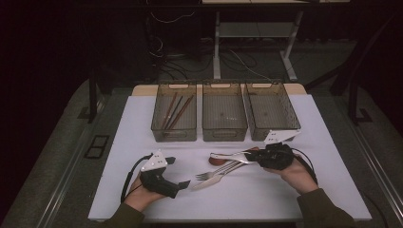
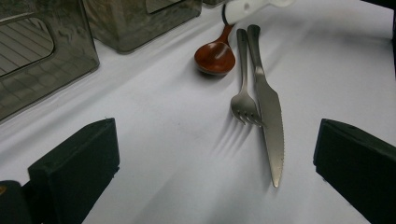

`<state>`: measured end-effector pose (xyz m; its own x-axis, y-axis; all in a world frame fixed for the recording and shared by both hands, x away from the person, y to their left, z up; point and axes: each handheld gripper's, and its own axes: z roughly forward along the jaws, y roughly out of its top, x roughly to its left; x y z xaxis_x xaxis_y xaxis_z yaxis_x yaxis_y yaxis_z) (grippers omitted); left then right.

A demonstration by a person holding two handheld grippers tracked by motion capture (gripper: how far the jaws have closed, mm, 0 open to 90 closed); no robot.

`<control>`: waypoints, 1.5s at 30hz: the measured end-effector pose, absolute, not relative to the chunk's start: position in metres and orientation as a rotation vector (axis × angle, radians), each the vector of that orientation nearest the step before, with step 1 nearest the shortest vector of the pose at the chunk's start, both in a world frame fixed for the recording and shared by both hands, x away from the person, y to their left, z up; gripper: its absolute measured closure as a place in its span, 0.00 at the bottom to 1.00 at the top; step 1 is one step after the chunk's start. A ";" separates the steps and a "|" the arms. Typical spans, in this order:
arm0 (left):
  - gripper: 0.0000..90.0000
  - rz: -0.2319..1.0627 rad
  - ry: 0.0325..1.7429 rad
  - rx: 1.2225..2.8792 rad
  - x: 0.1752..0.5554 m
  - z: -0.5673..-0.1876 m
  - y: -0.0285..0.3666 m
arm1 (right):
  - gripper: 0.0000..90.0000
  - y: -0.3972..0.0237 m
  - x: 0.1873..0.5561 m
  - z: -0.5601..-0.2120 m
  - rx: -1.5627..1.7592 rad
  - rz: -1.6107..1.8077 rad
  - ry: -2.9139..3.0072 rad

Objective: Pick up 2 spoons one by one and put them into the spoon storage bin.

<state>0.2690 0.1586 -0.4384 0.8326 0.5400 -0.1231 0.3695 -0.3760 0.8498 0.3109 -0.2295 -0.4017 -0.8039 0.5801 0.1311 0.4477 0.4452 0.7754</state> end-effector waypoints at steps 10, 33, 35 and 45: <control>0.00 0.212 0.676 2.003 0.268 -0.439 0.159 | 0.91 -0.234 0.326 -0.391 0.951 1.301 2.463; 0.00 0.237 0.691 1.992 0.269 -0.438 0.160 | 0.91 -0.226 0.375 -0.366 1.014 1.269 2.340; 0.00 0.236 0.686 1.997 0.270 -0.438 0.160 | 0.91 -0.224 0.381 -0.366 1.026 1.253 2.336; 0.00 0.226 0.686 1.997 0.269 -0.438 0.160 | 0.91 -0.210 0.406 -0.371 1.068 1.175 2.350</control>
